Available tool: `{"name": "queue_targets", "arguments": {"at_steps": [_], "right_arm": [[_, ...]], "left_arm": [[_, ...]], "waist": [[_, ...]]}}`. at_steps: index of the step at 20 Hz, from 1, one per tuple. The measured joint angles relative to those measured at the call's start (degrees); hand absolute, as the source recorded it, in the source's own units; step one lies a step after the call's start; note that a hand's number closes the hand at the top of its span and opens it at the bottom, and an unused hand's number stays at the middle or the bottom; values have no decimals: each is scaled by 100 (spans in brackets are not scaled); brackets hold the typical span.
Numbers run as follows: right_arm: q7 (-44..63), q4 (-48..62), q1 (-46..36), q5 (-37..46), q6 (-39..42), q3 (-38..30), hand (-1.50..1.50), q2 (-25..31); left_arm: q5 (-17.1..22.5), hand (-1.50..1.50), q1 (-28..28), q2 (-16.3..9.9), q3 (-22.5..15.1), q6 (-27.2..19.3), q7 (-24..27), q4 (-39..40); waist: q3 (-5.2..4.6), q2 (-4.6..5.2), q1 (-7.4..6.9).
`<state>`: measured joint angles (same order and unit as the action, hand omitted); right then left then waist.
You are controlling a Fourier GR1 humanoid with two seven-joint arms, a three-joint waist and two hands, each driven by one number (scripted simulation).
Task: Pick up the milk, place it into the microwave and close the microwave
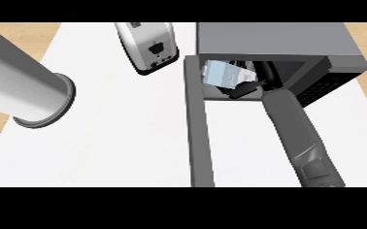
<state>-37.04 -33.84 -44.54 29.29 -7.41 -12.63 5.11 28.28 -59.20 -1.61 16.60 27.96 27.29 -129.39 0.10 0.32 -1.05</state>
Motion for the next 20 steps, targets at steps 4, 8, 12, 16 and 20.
{"name": "queue_targets", "arguments": {"at_steps": [4, 8, 12, 16, 20], "right_arm": [[148, 595, -520, 136, -429, -128, 150, 122], [224, 1136, -883, 258, -906, -235, 150, 205], [496, 1491, -1117, 221, -1519, -482, 150, 264], [545, 1717, -1265, 95, -1976, -757, -150, 370], [547, 1934, -1374, 206, -2494, -780, -150, 431]], "left_arm": [[-100, -150, 196, -1, 31, 99, 13, 215], [-95, -150, 470, -108, 97, 136, -47, 443], [-135, -150, 676, -160, 104, 106, -121, 513], [-204, -150, 878, -207, 89, 128, -132, 677], [-276, -150, 1087, -294, 145, 123, -143, 836]], "waist": [[7, 48, -104], [10, 91, -216], [9, 141, -308], [11, 213, -422], [7, 244, -496]]}}
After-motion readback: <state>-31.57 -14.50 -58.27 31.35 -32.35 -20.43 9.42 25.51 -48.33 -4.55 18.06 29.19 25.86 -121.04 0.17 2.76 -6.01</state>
